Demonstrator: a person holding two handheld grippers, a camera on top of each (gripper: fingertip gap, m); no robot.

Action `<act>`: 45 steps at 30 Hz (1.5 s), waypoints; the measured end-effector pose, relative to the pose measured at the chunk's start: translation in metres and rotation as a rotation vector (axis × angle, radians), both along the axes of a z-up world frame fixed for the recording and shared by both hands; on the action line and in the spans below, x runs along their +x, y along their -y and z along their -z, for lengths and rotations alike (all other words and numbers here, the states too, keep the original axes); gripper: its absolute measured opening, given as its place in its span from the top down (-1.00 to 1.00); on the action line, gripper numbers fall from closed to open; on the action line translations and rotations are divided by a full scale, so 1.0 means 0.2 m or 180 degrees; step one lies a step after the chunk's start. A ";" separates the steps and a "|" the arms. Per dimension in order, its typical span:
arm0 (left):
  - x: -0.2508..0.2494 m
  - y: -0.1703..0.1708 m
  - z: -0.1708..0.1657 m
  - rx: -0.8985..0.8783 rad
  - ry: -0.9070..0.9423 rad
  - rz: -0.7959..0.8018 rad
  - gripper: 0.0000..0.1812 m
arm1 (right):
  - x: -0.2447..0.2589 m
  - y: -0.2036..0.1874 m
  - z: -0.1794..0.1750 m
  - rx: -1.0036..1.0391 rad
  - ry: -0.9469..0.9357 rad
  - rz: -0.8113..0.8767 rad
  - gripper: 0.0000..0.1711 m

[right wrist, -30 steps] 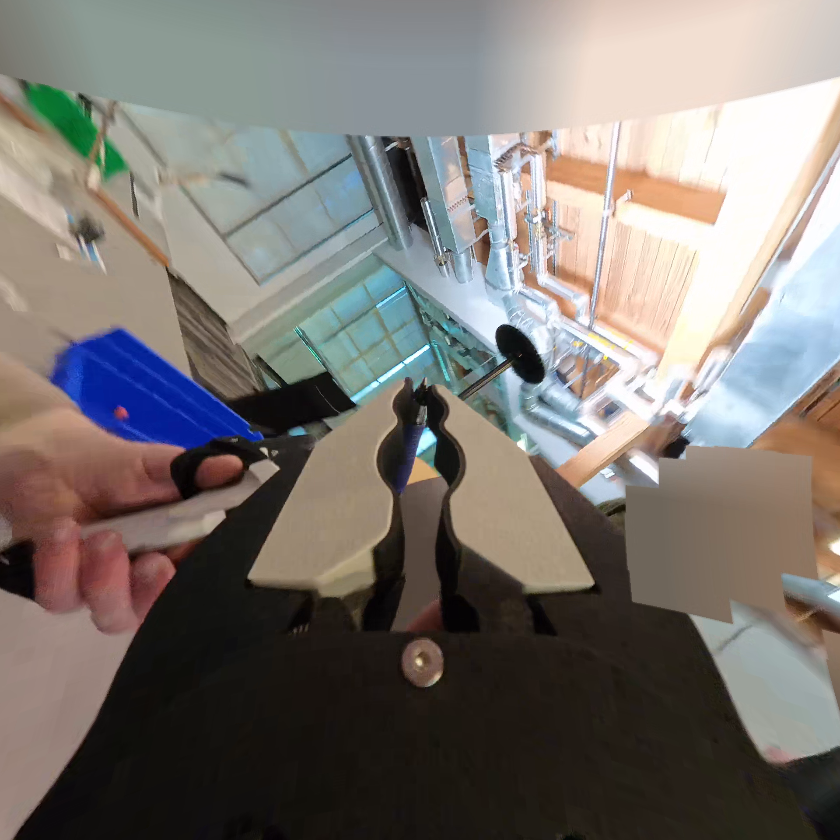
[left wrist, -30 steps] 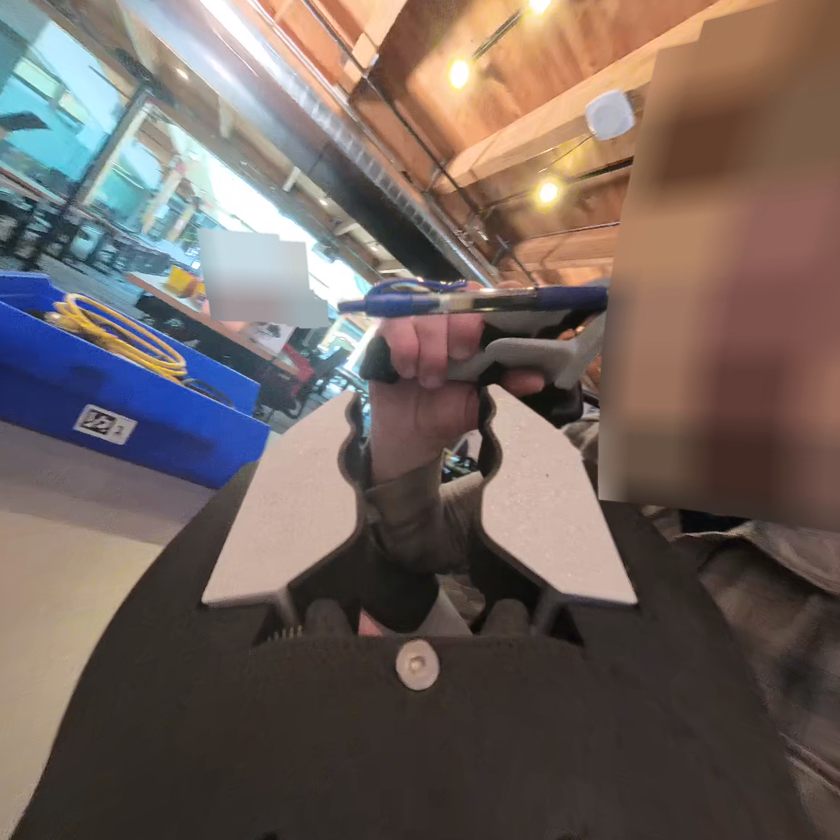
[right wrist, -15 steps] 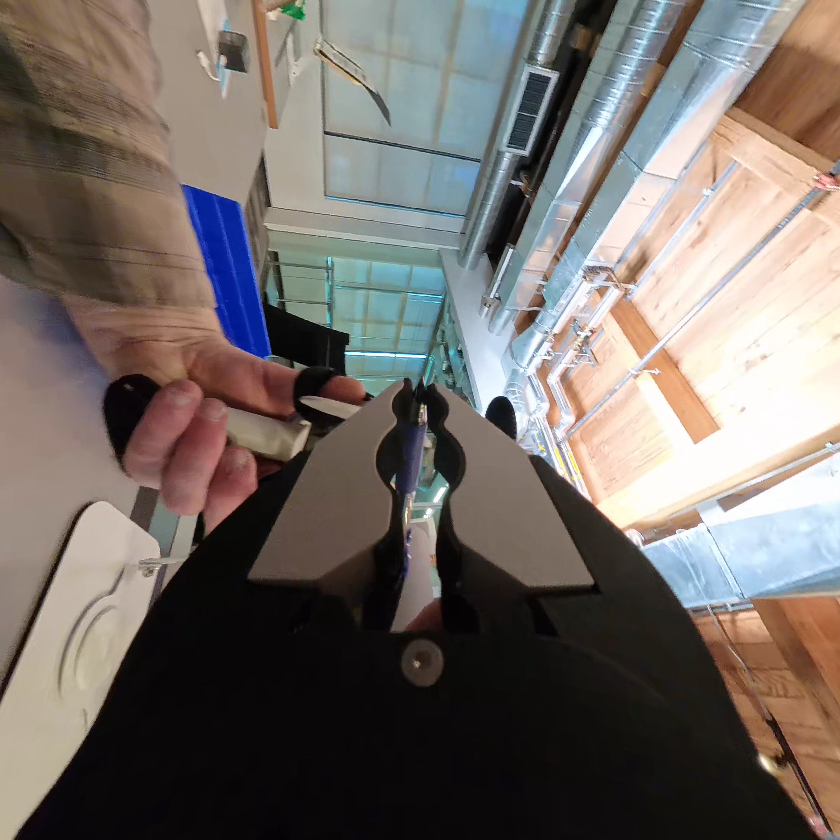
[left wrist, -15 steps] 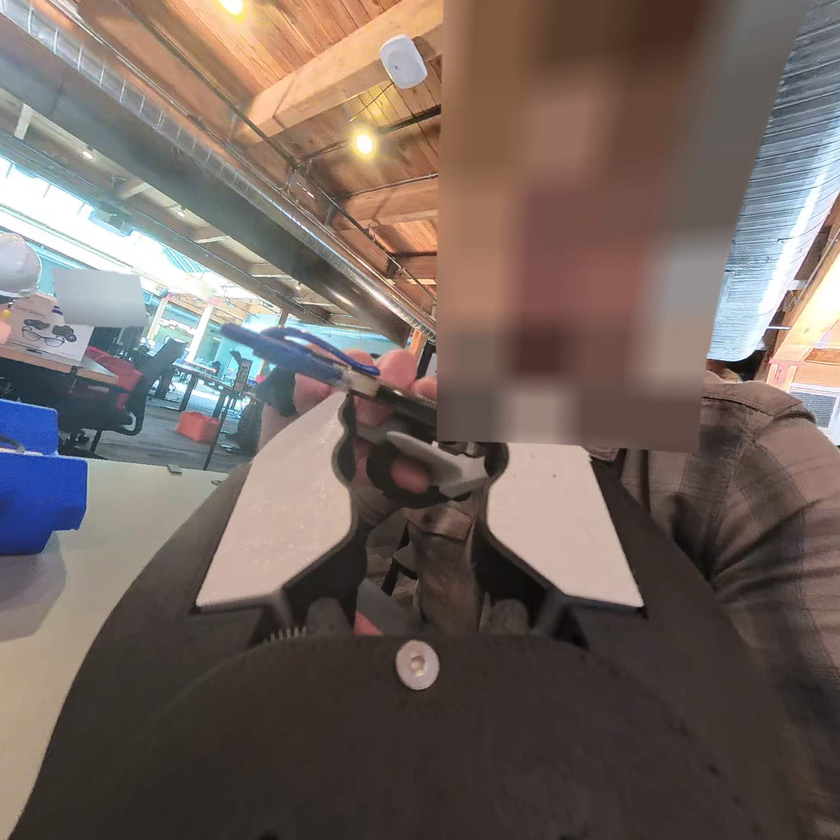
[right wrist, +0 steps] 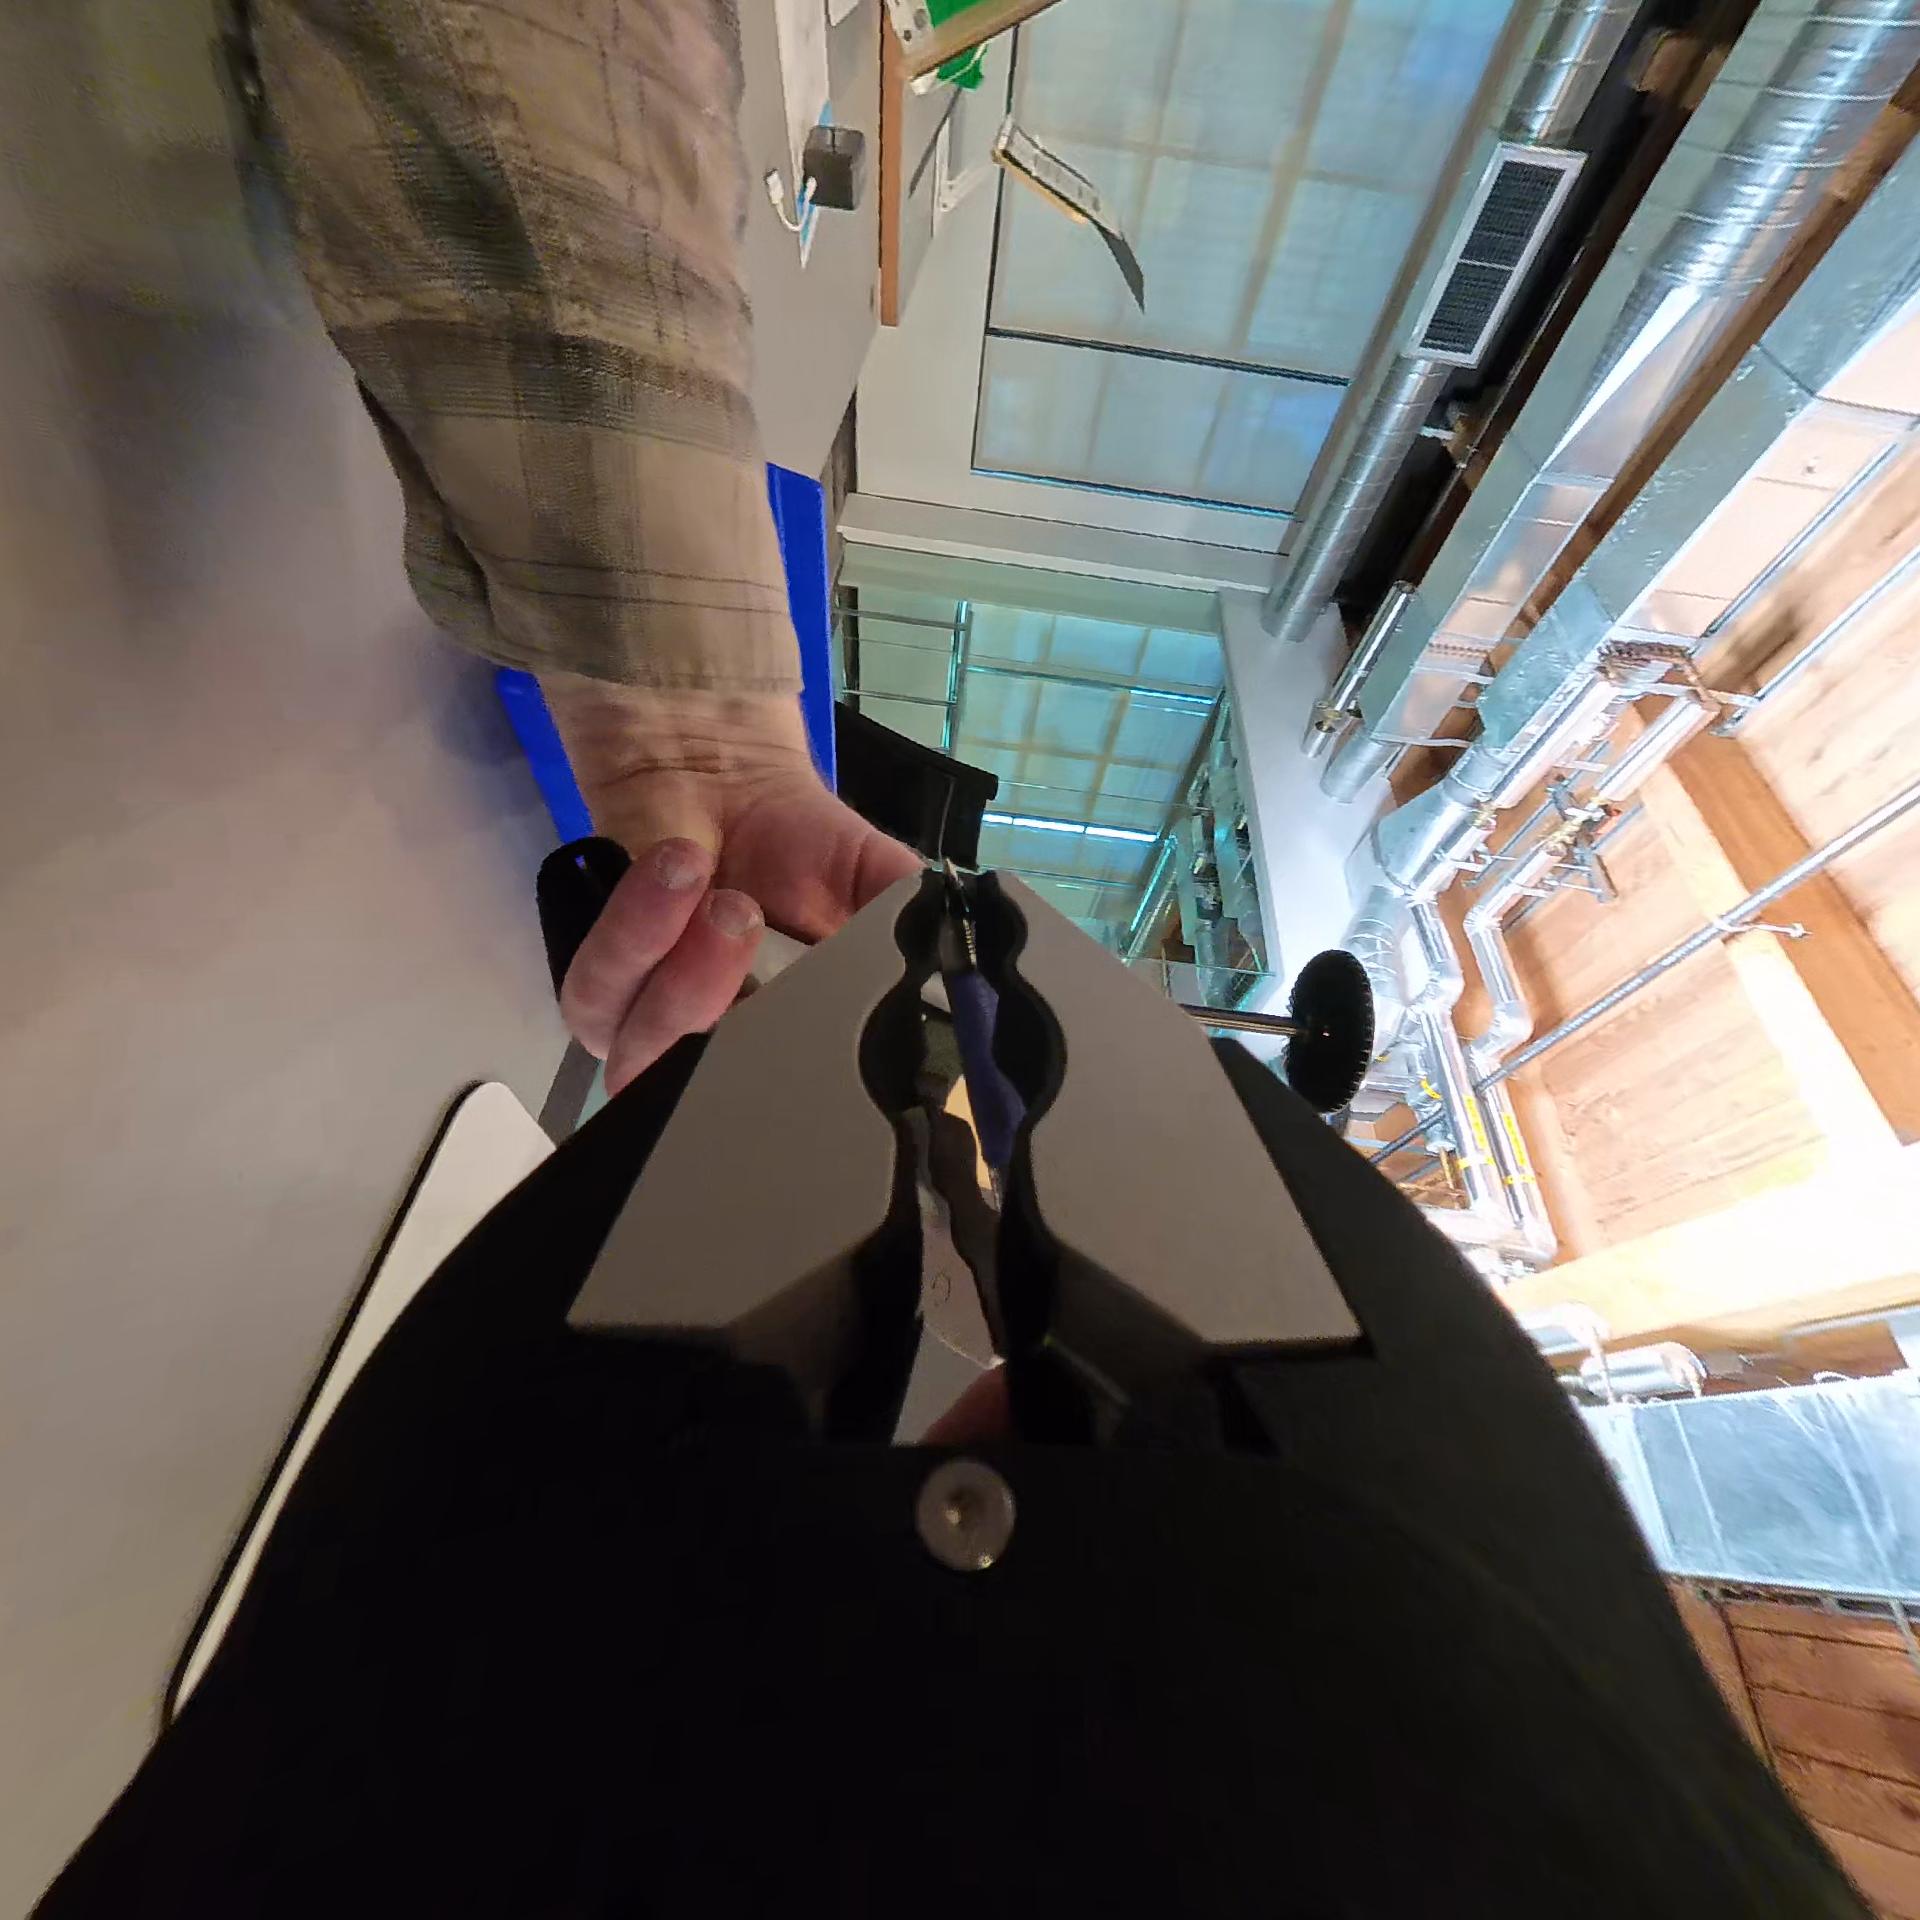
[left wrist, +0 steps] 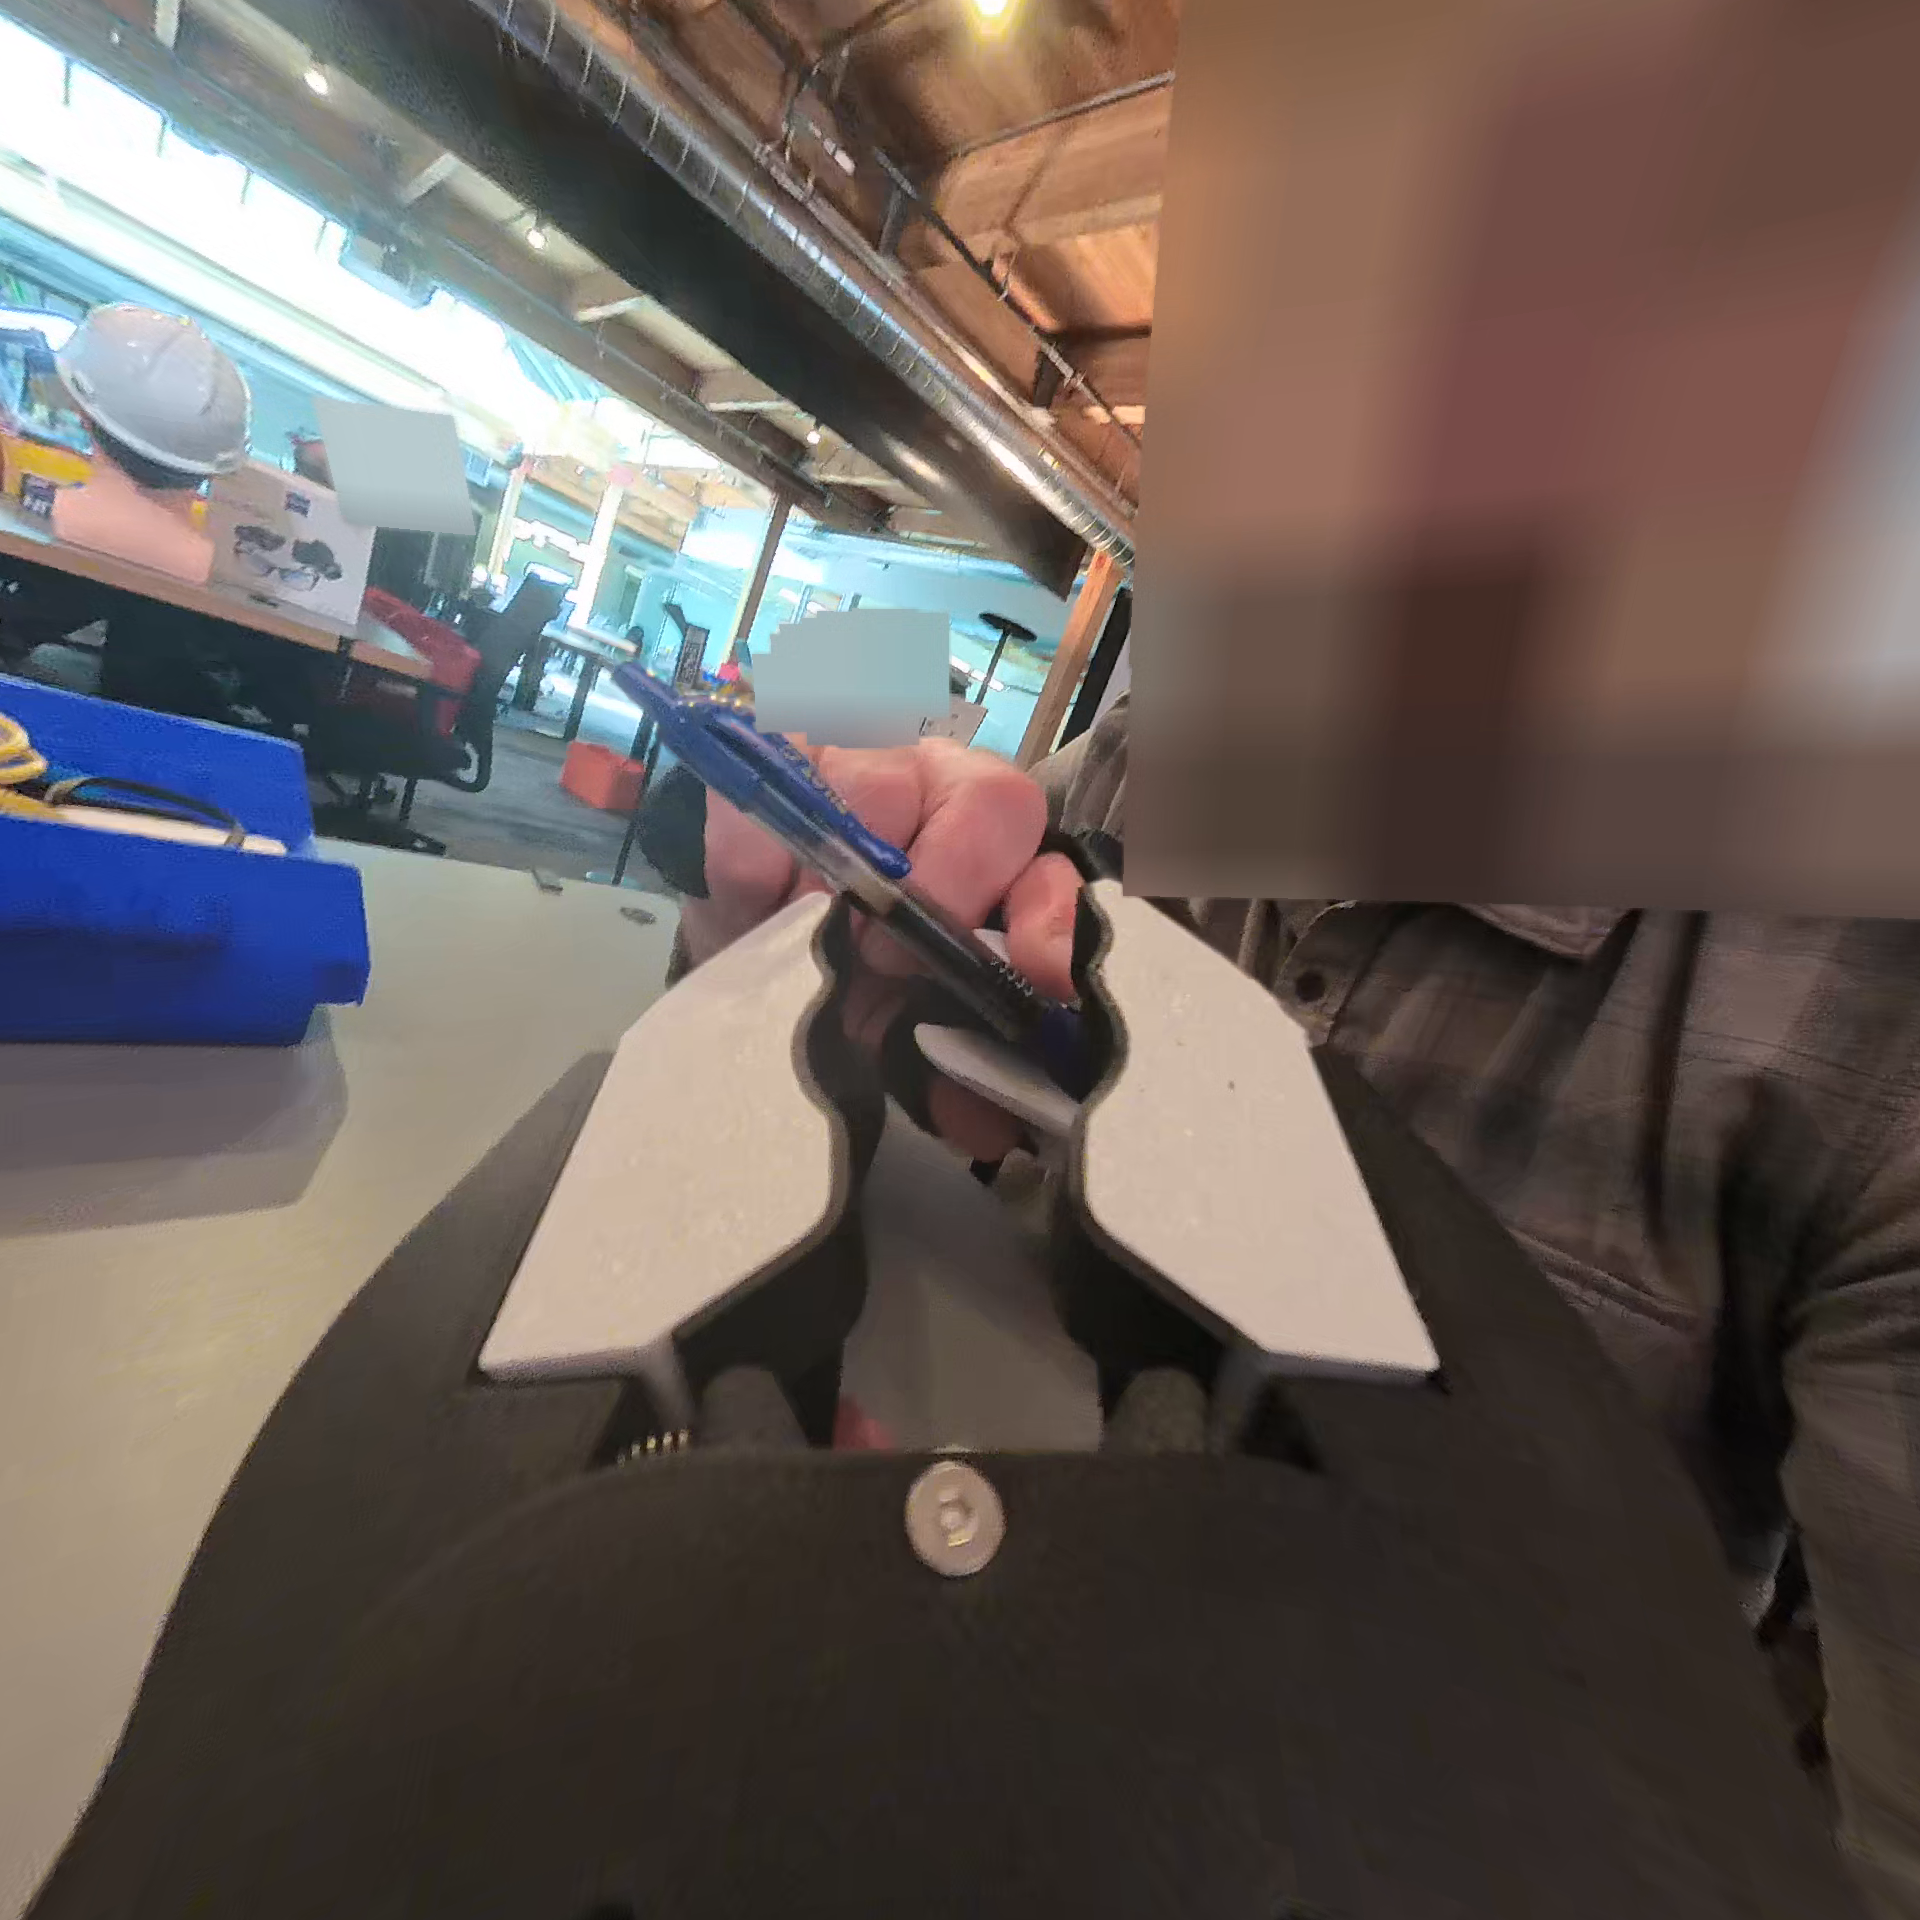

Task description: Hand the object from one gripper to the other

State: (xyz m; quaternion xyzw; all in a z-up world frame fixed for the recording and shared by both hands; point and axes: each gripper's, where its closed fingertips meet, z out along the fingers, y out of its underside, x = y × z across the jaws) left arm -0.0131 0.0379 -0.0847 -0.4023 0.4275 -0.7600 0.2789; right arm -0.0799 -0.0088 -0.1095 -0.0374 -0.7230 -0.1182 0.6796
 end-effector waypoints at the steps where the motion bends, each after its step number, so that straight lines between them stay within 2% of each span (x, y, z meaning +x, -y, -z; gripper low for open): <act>1: 0.01 0.00 0.02 0.0037 -0.0090 -0.0039 0.59 | 0.00 -0.01 0.01 -0.0003 0.0024 0.0016 0.96; 9: 0.02 0.02 0.07 0.0291 -0.0276 -0.0053 0.78 | 0.01 -0.04 0.06 -0.0006 0.0158 0.0076 0.96; 17: -0.01 -0.06 0.02 0.0442 0.0000 -0.0487 0.80 | 0.02 -0.10 0.06 -0.0008 0.0115 0.0219 0.95; 23: -0.10 -0.07 -0.06 0.0541 0.0367 -0.0630 0.86 | 0.07 -0.18 0.01 -0.0408 0.0033 0.0328 0.54; 33: -0.17 0.00 -0.12 0.0685 0.0630 -0.0434 0.89 | 0.18 -0.18 -0.04 -0.0883 0.0116 0.0209 0.51; 36: -0.17 0.01 -0.12 0.0725 0.0633 -0.0398 0.89 | 0.22 -0.18 -0.08 -0.1213 0.0098 0.0175 0.53; 39: -0.17 0.04 -0.11 0.0785 0.0558 -0.0335 0.89 | 0.27 -0.21 -0.10 -0.1840 0.0104 0.0150 0.57; 44: -0.09 0.13 0.01 0.1112 0.0036 -0.0088 0.89 | 0.30 -0.20 -0.22 -0.3692 -0.0083 -0.0252 0.63; 45: -0.06 0.15 0.05 0.1198 -0.0117 -0.0049 0.89 | 0.30 -0.20 -0.22 -0.4087 -0.0043 -0.0302 0.60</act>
